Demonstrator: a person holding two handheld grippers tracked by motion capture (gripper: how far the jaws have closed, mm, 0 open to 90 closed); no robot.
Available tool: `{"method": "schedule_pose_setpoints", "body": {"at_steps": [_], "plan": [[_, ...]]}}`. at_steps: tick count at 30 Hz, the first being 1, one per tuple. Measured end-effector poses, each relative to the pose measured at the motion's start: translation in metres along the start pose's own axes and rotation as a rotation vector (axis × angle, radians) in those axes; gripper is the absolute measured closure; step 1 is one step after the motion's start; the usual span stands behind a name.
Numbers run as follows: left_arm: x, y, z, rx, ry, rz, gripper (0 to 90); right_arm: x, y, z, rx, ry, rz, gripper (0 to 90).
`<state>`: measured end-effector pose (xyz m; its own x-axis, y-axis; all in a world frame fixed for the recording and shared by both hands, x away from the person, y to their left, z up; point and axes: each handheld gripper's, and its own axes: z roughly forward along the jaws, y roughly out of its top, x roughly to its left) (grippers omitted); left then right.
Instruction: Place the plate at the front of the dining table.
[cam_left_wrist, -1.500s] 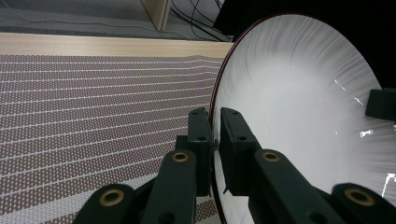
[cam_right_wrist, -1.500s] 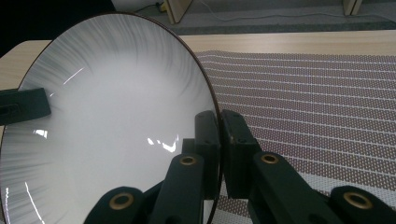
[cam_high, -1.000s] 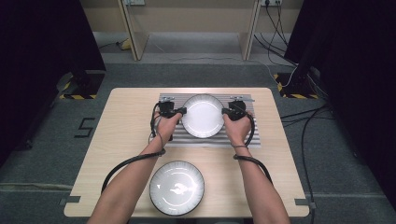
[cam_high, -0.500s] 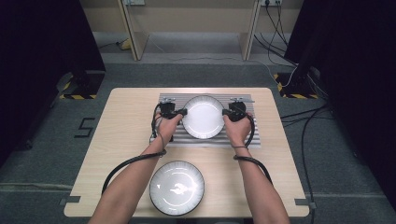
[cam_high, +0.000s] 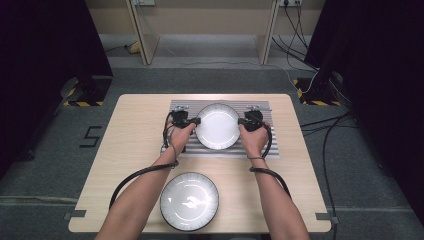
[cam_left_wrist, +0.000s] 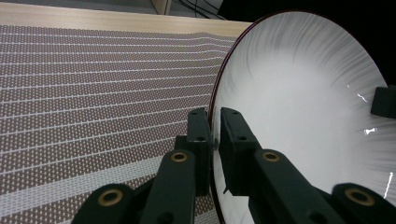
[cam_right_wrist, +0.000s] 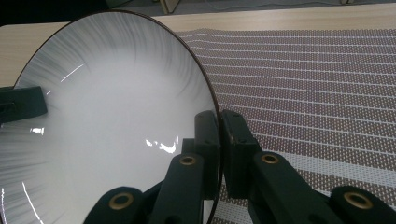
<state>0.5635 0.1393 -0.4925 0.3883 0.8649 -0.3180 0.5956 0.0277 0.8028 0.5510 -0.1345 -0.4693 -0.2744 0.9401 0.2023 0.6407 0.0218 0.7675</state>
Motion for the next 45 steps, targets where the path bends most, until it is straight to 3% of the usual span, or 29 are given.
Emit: {"method": "schedule_pose_setpoints", "body": {"at_steps": [14,28,45], "plan": [[0.0004,0.0001,0.0011,0.01,0.009,-0.003,81.8,-0.0002,0.0006,0.002,-0.001,0.001,0.005,86.0],[-0.0031,0.0002,0.0057,0.026,0.054,-0.002,79.6,0.0023,0.0013,0.0045,-0.004,-0.019,0.007,85.8],[-0.0024,-0.0049,0.0097,0.062,0.086,0.009,78.3,0.0027,-0.0035,0.0097,0.036,-0.042,0.01,85.3]]}}
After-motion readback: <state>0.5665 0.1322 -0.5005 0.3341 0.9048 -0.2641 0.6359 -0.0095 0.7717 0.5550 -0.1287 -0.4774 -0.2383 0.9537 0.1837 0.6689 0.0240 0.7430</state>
